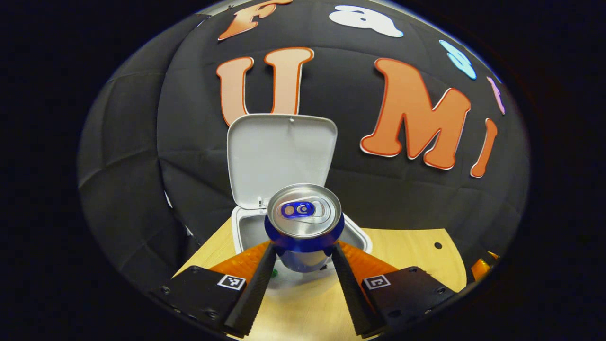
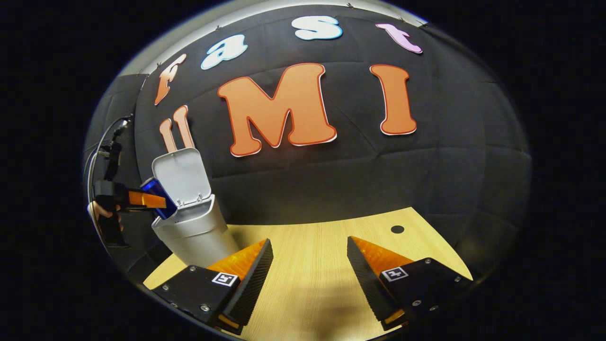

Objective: Press the lid of the desktop garbage bin to open it, pick up the crumpled paper on the desktop and throw it into the bin, then pick up the pop can on the desktop and drop it into the bin, and finally close the garbage bin lid.

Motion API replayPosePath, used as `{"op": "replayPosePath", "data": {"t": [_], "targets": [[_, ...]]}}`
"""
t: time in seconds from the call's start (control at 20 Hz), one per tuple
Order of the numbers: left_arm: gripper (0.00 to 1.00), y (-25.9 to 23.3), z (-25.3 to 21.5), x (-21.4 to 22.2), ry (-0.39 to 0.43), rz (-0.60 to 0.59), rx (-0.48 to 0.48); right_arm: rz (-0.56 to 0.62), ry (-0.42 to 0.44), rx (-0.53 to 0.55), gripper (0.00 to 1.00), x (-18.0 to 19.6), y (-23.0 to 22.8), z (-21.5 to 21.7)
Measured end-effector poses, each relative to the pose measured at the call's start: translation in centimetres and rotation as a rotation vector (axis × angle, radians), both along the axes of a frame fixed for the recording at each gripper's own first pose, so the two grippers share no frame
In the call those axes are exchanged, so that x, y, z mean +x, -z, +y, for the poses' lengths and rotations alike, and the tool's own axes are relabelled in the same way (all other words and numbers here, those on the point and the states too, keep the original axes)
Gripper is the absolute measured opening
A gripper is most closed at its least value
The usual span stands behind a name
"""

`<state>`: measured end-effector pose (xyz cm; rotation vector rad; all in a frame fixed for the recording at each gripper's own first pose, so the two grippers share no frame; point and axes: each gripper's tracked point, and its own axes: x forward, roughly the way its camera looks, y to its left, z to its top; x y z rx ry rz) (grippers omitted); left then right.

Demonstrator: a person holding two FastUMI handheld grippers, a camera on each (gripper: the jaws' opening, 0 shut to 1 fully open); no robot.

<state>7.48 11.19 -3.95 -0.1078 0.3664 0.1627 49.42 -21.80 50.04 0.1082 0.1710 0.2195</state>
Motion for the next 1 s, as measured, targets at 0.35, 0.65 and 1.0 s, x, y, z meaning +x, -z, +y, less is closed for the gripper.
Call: {"op": "replayPosePath", "data": {"t": [0.35, 0.65, 1.0], "targets": [[0.95, 4.2, -2.9, 3.3, 0.011, 0.045, -0.041, 0.016, 0.074, 0.020, 0.94, 0.6, 0.6, -1.8], [0.93, -3.5, -2.5, -0.4, 0.061, -0.156, -0.051, 0.032, 0.086, 0.016, 0.94, 0.6, 1.1, -1.5], [0.93, -18.2, 1.4, 3.9, -0.026, -0.403, -0.012, 0.014, 0.052, 0.030, 0.94, 0.4, 0.2, -0.5]]}}
